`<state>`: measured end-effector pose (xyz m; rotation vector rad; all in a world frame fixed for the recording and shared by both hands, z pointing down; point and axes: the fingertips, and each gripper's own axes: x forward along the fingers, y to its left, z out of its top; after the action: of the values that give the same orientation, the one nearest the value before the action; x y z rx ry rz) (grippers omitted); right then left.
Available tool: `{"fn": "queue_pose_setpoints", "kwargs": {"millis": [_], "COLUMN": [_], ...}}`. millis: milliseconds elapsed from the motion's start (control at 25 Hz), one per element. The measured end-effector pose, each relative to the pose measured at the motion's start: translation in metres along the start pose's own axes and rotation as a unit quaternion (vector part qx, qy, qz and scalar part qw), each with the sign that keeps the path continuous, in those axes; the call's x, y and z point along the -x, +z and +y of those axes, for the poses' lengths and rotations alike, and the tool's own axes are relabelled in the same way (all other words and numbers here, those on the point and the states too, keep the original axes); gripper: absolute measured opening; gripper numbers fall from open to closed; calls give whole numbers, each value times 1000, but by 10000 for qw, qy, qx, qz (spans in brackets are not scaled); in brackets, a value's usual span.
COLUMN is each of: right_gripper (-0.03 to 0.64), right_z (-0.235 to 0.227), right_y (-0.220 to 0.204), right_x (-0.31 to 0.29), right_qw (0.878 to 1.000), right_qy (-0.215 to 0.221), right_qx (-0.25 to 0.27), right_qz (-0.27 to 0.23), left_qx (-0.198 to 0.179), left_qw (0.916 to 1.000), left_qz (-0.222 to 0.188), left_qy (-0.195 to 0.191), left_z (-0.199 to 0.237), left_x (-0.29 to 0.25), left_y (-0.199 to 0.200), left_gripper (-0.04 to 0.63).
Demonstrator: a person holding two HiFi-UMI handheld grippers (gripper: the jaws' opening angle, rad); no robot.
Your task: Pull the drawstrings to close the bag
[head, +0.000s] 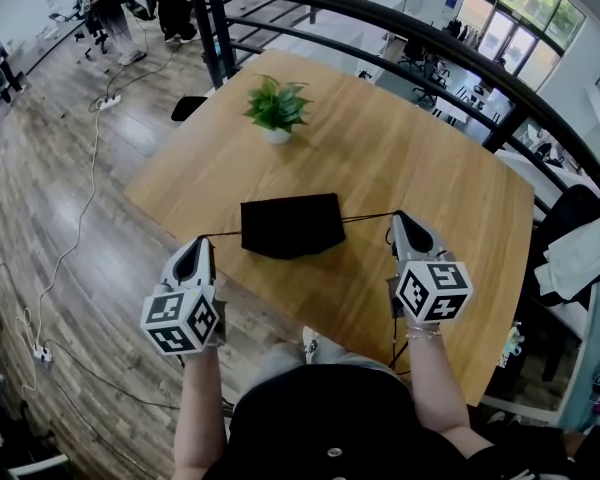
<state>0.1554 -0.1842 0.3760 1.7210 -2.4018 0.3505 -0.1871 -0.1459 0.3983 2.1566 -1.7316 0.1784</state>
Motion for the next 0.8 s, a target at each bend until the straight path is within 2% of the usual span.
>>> {"fn": "queue_pose_setpoints", "kwargs": {"millis": [280,800], "right_gripper": [0,0], "right_z": [-1,-16], "right_y": [-8,-50], "right_x": [-11,-37], "right_qw": [9999,9970], "right_qy": [53,-68], "right_qx": [-5,92], "right_qz": [124,760], "left_qx": [55,177], "left_qw": [9996,9944], "left_qz": [294,1022], "left_qy": [-12,-221], "left_z": [1,-1], "left_x": [-7,-40], "left_y": [-14,-55], "left_gripper": [17,17]}}
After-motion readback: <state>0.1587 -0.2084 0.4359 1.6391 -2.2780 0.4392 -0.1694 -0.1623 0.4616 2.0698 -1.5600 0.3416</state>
